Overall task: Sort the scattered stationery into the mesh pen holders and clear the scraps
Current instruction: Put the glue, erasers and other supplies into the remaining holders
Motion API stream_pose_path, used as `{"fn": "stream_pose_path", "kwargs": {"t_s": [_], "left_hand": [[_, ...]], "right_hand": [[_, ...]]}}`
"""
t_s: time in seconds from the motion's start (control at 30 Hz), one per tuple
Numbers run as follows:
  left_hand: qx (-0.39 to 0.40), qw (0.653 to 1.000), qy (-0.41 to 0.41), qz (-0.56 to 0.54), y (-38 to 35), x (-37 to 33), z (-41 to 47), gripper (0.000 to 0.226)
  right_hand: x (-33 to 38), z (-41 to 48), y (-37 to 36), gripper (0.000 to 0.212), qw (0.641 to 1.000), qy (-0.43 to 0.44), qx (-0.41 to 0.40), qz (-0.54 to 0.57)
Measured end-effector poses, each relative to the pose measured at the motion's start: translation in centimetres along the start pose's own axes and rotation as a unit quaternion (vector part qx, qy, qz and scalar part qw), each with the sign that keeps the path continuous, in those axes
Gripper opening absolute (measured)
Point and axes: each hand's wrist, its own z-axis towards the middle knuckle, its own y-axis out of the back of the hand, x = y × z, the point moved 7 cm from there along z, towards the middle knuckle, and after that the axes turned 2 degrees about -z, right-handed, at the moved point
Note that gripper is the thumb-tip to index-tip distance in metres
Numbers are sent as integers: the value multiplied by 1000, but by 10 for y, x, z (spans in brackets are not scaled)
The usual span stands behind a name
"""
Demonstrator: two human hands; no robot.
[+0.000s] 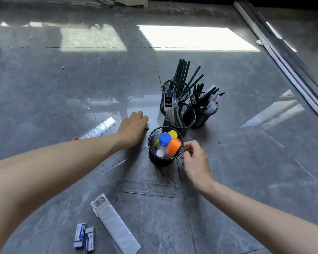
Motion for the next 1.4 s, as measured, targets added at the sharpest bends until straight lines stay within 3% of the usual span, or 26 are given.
{"fn": "stream_pose_path", "kwargs": {"t_s": [0.1,0.27,0.5,0.6,0.7,0.77,0.87,0.93,0.97,1.13,1.23,1.4], "left_hand": [[-8,1000,7,-29,0,-1,-2,14],[35,984,8,-173,3,10,-34,23],[69,988,65,-121,13,32,-121,13],[112,980,112,-121,3,49,-171,17],[158,966,163,-126,-8,61,-219,15],[200,956,178,-120,-18,68,-249,9],[264,950,130,-99,-34,69,-285,13],[279,949,103,-106,-39,68,-299,17],[279,949,97,-106,-39,66,-302,20],[297,953,-22,-50,-36,48,-297,39],[305,947,-98,-1,-34,39,-292,46],[296,935,-170,94,-30,27,-277,48]], "right_hand": [[-7,-4,-4,23,998,-18,24,-52],[-20,-27,-18,13,979,-89,61,-173],[14,-101,-82,15,935,94,222,-262],[30,-128,-114,22,894,207,287,-277],[50,-157,-146,27,799,381,361,-295],[65,-185,-161,35,696,515,404,-297],[64,-219,-172,24,535,675,393,-323],[57,-230,-177,30,476,724,364,-342],[54,-232,-178,31,464,739,352,-340],[55,-226,-178,28,499,723,373,-298],[55,-221,-171,4,529,683,423,-273],[47,-216,-168,25,546,636,432,-334]]}}
